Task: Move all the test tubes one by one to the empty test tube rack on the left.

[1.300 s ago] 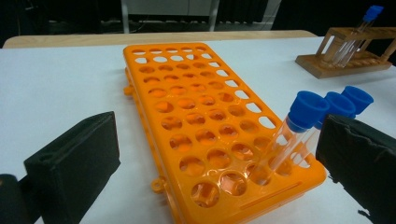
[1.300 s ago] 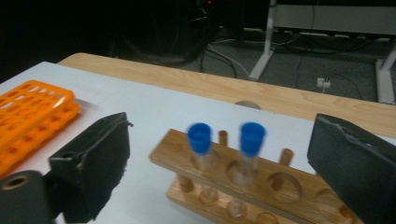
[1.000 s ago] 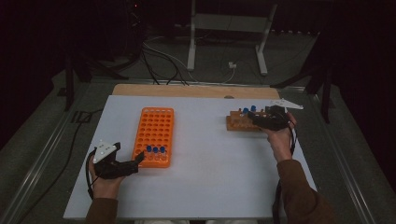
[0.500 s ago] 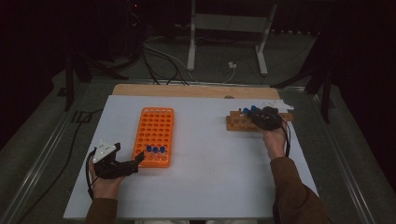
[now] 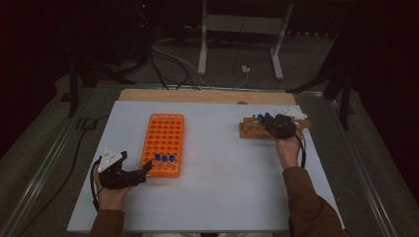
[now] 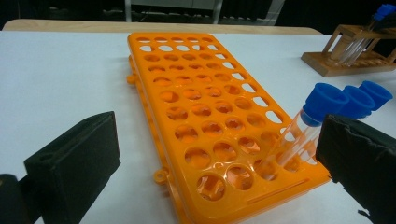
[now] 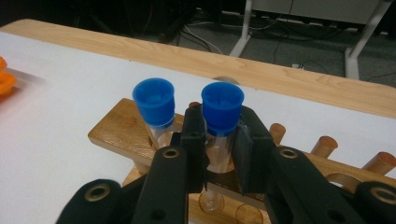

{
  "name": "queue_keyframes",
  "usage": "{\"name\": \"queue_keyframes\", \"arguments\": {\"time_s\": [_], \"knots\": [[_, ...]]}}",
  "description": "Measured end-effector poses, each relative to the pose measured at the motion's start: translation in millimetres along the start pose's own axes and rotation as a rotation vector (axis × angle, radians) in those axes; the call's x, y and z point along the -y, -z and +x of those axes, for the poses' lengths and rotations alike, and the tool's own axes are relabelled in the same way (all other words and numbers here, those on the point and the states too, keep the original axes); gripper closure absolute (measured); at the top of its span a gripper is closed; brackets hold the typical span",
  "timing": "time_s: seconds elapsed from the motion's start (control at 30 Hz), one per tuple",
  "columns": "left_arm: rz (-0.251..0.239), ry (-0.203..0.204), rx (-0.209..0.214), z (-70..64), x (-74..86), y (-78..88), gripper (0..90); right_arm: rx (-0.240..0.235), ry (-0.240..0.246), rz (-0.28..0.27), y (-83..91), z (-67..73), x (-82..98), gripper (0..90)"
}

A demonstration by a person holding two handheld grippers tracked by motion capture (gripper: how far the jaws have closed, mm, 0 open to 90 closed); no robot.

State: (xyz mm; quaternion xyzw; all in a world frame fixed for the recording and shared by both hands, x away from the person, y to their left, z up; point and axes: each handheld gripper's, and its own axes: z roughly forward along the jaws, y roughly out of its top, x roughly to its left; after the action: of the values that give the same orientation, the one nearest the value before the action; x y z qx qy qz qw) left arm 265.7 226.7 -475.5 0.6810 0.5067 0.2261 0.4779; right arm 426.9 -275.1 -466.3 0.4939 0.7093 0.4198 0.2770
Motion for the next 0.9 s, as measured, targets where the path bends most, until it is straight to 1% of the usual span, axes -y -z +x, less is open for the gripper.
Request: {"name": "queue_keyframes", "arguments": {"time_s": [0.07, 0.17, 0.3, 0.37, 0.5, 0.73, 0.9], "knots": [[0.001, 0.002, 0.001, -0.4, 0.3, -0.3, 0.7, -0.003, -0.002, 0.001, 0.3, 0.7, 0.2, 76.0], [0.004, -0.003, 0.000, -0.8, 0.5, -0.8, 0.6, 0.004, -0.011, 0.000, 0.8, 1.6, 0.5, 76.2], [0.003, -0.001, 0.000, -1.0, 0.6, -1.0, 0.7, 0.013, -0.010, 0.007, 1.2, 2.2, -0.3, 76.5], [0.002, -0.001, -0.002, -0.8, 0.7, -0.5, 0.6, 0.012, -0.019, 0.007, 1.3, 1.3, -0.7, 76.6], [0.001, 0.001, -0.005, 0.1, 1.0, -0.9, 0.6, 0.011, -0.045, -0.010, 4.9, -0.4, -1.9, 76.6], [-0.003, 0.006, -0.005, 0.5, 1.0, -0.7, 0.6, 0.013, -0.039, -0.041, 15.0, -0.5, -9.9, 76.6], [-0.007, 0.005, -0.012, 0.7, 0.5, 0.8, 0.7, 0.016, -0.038, -0.063, 21.9, 0.7, -14.1, 76.6]]}}
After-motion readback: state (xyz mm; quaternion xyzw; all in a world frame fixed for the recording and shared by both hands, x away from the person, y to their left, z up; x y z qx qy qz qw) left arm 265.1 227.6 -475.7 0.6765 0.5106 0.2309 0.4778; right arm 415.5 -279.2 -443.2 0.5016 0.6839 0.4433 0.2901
